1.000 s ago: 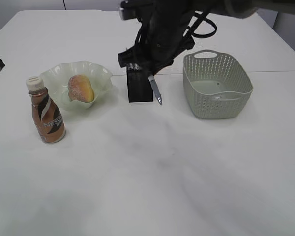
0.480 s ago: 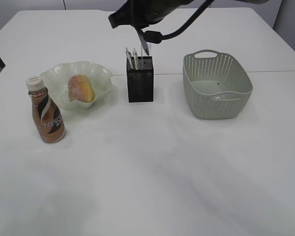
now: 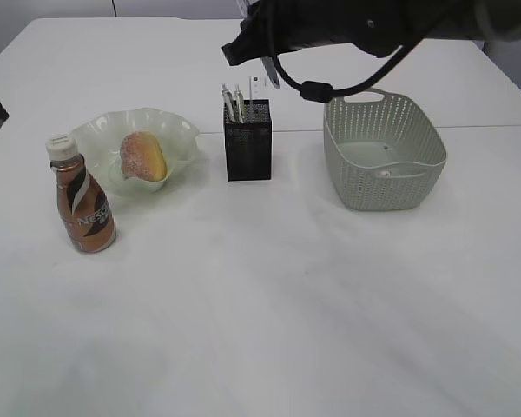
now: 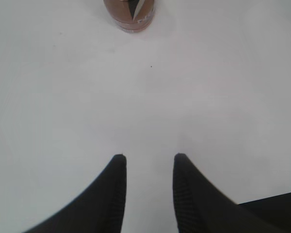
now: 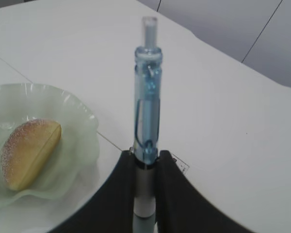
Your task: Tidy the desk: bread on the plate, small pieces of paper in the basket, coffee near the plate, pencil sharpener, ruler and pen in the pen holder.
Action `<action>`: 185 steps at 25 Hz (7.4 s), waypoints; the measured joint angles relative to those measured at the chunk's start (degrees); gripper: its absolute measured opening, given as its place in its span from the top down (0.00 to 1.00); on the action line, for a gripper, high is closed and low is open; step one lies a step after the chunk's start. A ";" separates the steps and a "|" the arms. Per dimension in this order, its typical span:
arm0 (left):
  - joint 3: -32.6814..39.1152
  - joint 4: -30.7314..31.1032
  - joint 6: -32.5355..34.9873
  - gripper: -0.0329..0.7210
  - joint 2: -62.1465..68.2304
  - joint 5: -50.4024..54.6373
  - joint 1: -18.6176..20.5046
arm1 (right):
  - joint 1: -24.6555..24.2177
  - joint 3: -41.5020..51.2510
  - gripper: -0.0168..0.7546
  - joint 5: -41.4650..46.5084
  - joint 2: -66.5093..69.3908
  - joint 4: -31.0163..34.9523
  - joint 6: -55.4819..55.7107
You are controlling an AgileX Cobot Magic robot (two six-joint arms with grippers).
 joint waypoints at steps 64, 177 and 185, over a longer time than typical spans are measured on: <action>0.00 -2.19 0.00 0.64 0.00 0.00 -0.10 | -12.28 -4.97 0.86 -39.81 21.84 -19.43 24.07; 40.65 -5.12 6.24 0.60 -81.52 -7.34 -4.72 | -18.92 41.13 0.53 -27.24 -38.33 -81.24 85.41; 44.93 -6.46 12.25 0.60 -81.63 -7.24 -4.72 | -18.92 50.53 0.53 -26.40 -47.29 -81.24 89.56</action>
